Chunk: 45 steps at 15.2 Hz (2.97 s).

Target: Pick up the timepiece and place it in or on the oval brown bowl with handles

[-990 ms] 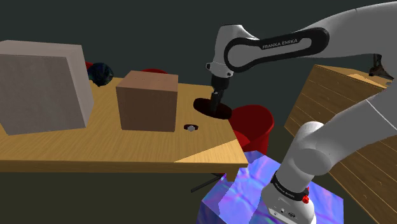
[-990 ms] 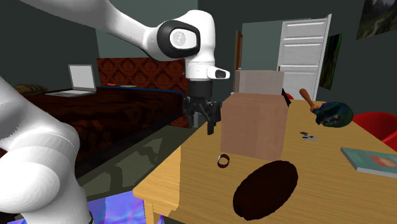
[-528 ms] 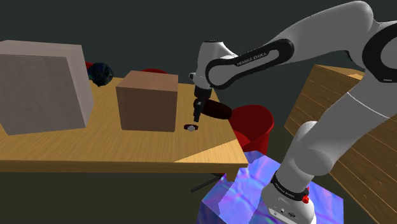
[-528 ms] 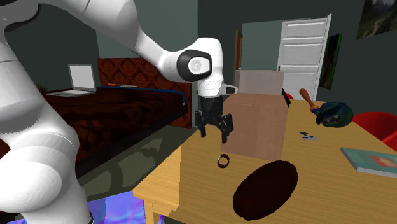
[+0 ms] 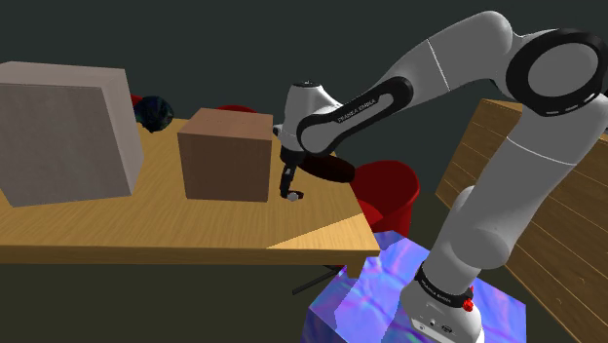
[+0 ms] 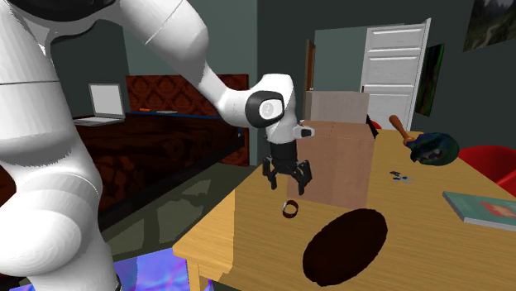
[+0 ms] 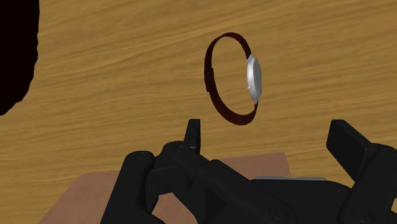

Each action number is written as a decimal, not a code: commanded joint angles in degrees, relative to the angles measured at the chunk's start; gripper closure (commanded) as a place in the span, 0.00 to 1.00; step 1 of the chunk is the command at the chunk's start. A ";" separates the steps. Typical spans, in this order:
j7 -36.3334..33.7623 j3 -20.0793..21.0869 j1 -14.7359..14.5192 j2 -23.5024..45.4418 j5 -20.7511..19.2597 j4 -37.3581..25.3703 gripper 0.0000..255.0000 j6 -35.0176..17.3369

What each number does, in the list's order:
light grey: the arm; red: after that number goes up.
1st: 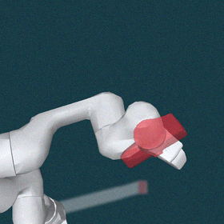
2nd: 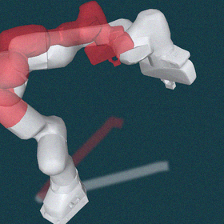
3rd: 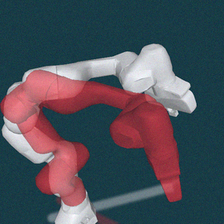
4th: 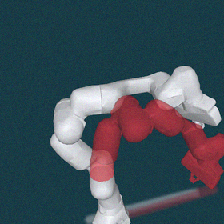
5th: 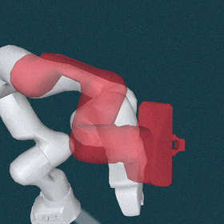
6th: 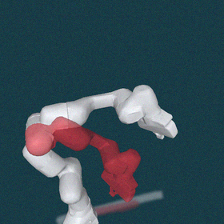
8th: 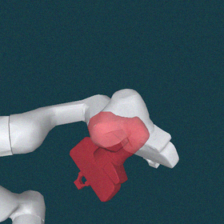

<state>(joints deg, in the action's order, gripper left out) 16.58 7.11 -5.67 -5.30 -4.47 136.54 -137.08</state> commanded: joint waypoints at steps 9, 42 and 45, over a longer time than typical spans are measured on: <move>-0.58 -0.03 0.18 2.89 -0.88 0.81 0.00 -3.74; 42.19 -9.46 -0.32 2.28 30.41 1.30 1.00 2.10; 42.19 -9.46 -0.32 2.28 30.41 1.31 1.00 2.10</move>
<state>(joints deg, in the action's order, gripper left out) 58.77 -2.36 -5.98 -3.02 25.94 137.84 -134.99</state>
